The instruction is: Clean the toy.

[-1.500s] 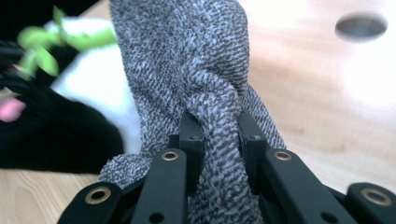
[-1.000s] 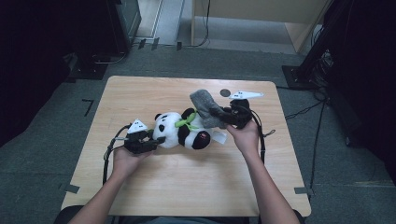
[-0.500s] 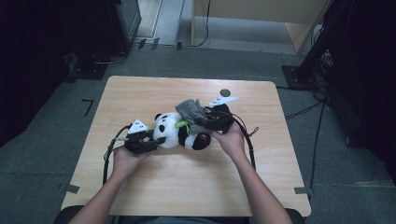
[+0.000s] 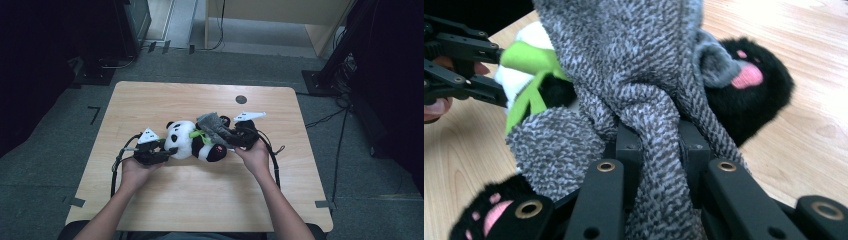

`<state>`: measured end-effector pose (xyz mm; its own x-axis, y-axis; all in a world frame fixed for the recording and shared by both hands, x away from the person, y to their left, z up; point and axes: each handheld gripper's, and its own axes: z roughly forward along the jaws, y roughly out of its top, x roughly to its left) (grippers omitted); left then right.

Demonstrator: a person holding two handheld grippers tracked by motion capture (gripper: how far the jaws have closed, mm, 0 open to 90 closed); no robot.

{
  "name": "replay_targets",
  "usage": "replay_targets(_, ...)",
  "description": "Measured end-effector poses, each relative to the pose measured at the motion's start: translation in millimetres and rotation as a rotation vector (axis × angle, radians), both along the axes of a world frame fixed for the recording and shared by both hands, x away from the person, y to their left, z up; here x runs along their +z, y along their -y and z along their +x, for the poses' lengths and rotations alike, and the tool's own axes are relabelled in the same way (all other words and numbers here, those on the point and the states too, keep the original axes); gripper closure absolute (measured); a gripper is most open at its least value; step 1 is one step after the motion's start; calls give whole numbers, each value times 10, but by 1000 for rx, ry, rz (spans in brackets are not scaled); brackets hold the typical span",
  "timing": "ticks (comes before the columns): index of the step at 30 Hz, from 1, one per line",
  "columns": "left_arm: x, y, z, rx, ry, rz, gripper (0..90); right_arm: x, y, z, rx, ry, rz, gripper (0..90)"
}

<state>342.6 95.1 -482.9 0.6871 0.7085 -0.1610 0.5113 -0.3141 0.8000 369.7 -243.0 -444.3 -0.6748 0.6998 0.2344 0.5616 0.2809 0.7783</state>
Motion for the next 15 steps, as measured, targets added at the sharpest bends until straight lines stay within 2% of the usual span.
replay_targets(15,4,-8,9,-2,-4,-1,518,-156,212,-44,-45,-38,38,776)
